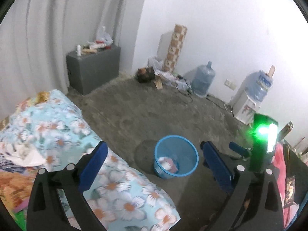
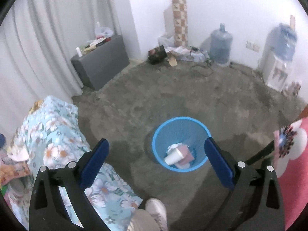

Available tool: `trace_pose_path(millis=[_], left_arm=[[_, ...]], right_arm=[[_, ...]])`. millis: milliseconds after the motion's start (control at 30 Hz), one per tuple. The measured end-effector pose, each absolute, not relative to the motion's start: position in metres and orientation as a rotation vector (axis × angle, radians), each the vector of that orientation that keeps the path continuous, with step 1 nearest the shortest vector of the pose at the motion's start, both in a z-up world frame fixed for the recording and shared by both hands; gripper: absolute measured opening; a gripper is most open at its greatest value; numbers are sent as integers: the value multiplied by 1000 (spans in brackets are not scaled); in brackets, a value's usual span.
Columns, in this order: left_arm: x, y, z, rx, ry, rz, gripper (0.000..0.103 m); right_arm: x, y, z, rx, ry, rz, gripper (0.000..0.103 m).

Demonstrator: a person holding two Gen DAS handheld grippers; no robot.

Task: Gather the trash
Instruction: 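Return to the bed and grasp a white tissue with the right gripper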

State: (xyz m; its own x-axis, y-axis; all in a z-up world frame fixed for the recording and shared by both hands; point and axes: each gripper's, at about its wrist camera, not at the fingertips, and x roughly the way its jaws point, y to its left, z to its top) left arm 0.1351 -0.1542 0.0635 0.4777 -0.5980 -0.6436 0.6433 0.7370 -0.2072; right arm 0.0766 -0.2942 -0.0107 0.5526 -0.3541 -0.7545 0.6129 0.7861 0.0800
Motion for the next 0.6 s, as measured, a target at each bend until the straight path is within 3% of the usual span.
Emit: trace_pose_path(millis=[267, 600], left_arm=[[131, -83, 99, -28, 697, -725, 97], [122, 92, 159, -213, 484, -493, 97]], right_arm=[[91, -233, 25, 110, 739, -567, 95], [95, -212, 71, 222, 513, -172, 95]])
